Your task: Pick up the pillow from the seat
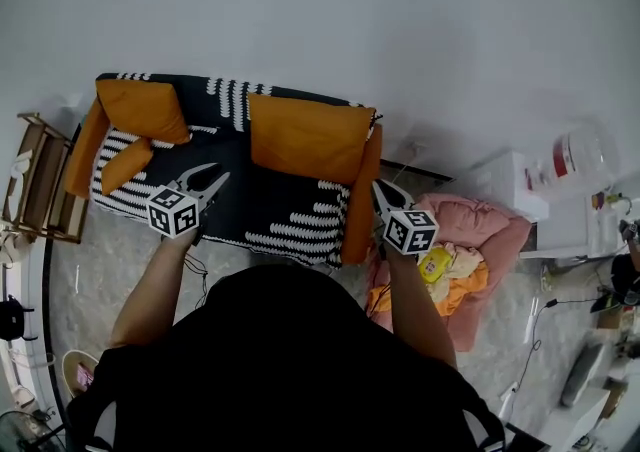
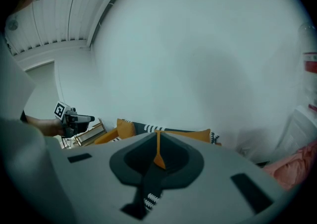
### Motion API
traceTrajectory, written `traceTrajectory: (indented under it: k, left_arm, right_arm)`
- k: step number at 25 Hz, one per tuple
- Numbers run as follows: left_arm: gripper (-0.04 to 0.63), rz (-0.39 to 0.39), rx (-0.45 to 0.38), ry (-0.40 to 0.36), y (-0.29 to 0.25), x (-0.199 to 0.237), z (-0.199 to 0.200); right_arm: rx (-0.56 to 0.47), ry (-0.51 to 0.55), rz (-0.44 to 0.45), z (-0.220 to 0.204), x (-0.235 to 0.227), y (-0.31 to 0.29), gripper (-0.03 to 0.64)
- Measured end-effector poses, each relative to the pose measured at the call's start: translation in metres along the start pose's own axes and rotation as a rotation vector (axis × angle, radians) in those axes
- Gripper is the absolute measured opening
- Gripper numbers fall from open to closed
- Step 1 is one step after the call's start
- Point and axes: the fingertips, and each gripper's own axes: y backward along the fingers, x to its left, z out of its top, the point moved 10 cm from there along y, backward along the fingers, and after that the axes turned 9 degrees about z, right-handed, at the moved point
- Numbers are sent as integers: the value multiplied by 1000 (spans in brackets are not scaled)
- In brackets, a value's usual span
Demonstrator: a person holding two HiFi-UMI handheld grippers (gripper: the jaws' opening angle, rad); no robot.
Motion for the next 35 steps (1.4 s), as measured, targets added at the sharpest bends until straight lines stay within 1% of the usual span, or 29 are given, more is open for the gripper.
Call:
traceTrajectory:
  k: [4, 9, 16, 27, 35]
  left_arm:
    - [123, -4, 14, 9, -10, 1, -2]
    - [124, -9, 25, 28, -21, 12, -2]
    - [126, -21, 46, 55, -46, 51, 0]
    - [129, -98, 71, 37, -106, 110, 37]
    - [132, -161, 109, 36, -137, 136, 44]
  right_arm:
    - [12, -10, -1, 0, -7, -5, 20]
    - [19, -24, -5, 2, -11, -21, 20]
    - [45, -46, -29, 7, -15, -57, 20]
    - [48, -85, -97, 26, -20, -109, 20]
    - [45, -108, -162, 31, -20, -124, 20]
